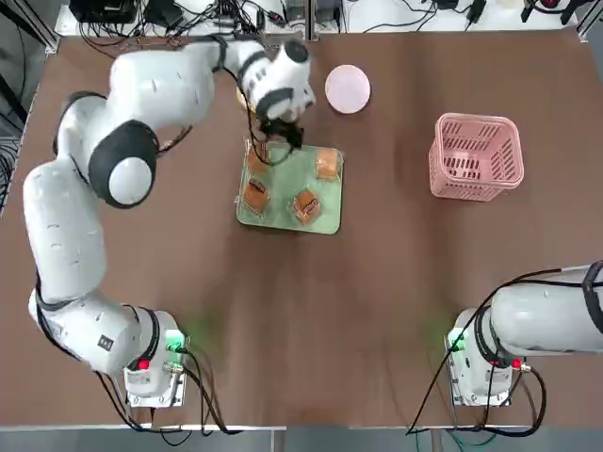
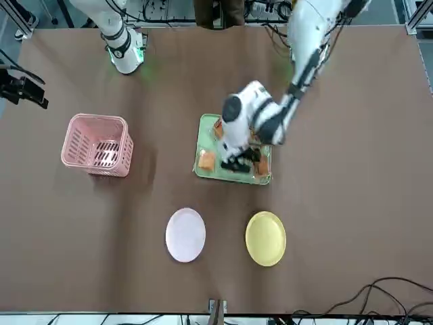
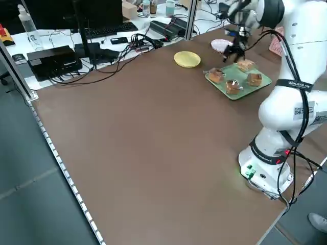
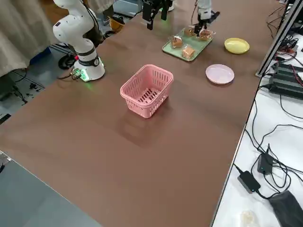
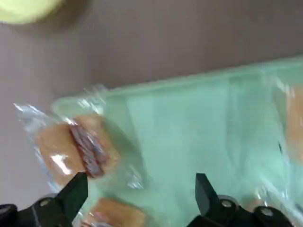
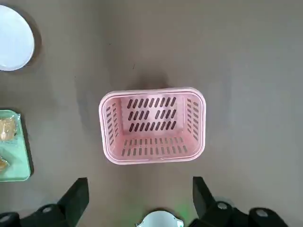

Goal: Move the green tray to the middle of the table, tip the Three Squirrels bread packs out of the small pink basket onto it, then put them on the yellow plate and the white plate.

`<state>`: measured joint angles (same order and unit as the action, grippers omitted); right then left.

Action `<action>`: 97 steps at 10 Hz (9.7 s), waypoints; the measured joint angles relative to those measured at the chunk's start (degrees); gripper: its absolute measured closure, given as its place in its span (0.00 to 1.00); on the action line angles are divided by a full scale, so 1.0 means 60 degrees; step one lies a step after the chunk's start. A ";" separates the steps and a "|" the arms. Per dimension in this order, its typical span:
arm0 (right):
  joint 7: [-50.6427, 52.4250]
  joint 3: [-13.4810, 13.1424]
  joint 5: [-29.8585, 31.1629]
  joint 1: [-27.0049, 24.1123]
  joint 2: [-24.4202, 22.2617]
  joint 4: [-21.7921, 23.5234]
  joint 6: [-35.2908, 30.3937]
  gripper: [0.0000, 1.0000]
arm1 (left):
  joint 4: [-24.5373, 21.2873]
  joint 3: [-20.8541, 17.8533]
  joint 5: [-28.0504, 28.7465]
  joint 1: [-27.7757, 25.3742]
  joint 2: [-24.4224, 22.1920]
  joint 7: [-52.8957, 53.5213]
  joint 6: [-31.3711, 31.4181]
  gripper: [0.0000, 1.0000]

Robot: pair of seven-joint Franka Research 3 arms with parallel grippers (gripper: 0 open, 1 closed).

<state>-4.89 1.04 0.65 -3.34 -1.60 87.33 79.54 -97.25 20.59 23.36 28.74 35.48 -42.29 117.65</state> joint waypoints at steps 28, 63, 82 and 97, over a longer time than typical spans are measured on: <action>0.0001 0.0059 -0.0007 0.0049 0.0000 0.0017 -0.0126 0.03 | 0.1864 -0.1754 -0.3982 -0.4698 -0.4774 0.6295 -0.3267 0.00; -0.4830 0.0139 -0.1053 0.5782 0.3216 0.4438 0.9249 0.07 | -0.1997 -0.1520 -0.2164 -0.1186 -0.0177 0.2040 0.3250 0.00; -0.7027 0.0069 -0.1015 0.7472 0.6221 0.2074 0.9849 0.04 | -0.1365 -0.1591 -0.1700 -0.0928 0.0064 0.2041 0.2879 0.38; -0.7189 0.0011 0.0149 0.7806 0.6668 0.1801 0.9904 0.04 | 0.3261 -0.2233 -0.0840 -0.1716 0.2584 0.2100 0.4365 0.48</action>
<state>-48.02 1.10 1.54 43.50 38.41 98.14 138.96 -77.68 7.19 18.32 18.45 50.99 -29.69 143.83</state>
